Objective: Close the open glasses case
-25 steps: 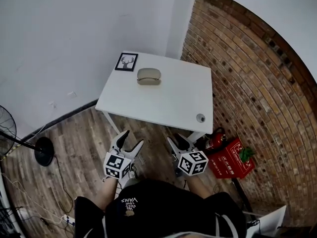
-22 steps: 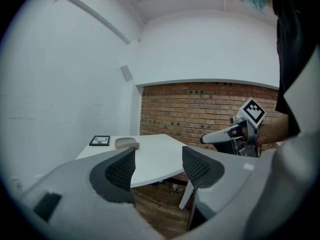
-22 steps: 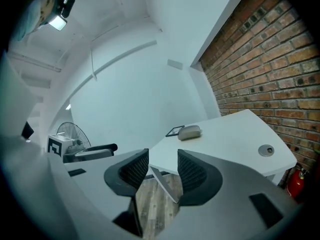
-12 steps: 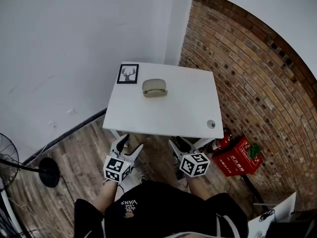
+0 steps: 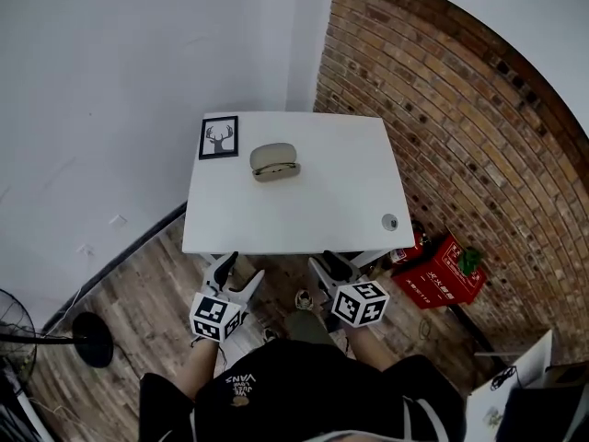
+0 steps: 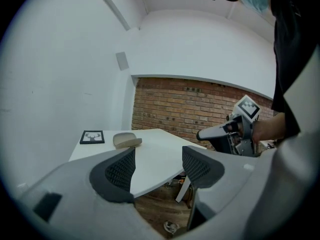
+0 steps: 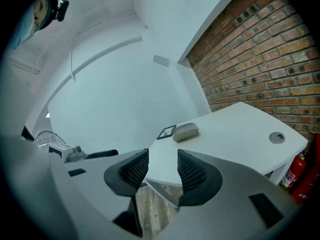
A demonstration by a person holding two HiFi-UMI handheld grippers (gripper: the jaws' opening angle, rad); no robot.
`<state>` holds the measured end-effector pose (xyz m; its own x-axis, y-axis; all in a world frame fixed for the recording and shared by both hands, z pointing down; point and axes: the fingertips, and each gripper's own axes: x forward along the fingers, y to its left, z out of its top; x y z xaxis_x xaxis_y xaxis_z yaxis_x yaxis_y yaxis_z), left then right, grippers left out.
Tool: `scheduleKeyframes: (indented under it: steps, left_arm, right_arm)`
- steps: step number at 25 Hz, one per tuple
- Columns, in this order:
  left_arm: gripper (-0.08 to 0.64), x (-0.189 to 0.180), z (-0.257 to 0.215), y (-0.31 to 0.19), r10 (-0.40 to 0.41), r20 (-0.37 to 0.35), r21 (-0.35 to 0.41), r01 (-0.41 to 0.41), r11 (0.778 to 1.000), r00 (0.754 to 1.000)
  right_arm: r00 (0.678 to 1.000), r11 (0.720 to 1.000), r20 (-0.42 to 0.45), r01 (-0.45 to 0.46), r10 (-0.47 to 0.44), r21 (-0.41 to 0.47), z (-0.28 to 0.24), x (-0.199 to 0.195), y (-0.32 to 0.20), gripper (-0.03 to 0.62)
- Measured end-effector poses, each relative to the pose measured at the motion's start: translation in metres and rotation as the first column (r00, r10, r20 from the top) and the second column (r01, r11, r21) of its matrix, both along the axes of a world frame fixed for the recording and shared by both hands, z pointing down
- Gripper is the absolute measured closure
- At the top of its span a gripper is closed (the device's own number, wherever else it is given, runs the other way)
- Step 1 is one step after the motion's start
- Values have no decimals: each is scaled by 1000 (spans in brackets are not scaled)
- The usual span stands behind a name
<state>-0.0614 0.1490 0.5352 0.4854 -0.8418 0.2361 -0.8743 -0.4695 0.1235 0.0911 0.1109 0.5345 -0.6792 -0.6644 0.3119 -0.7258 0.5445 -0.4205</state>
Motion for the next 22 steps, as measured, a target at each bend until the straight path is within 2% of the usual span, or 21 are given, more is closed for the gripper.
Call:
scheduleKeyframes:
  steps: [12, 22]
  left_arm:
    - [270, -11, 5, -78, -54, 19, -28, 54, 998, 998]
    - [270, -7, 11, -153, -95, 58, -46, 98, 994, 994]
  right_arm:
    - [995, 995, -19, 96, -97, -17, 6, -15, -90, 430]
    - [983, 984, -46, 173, -176, -45, 18, -14, -171, 433]
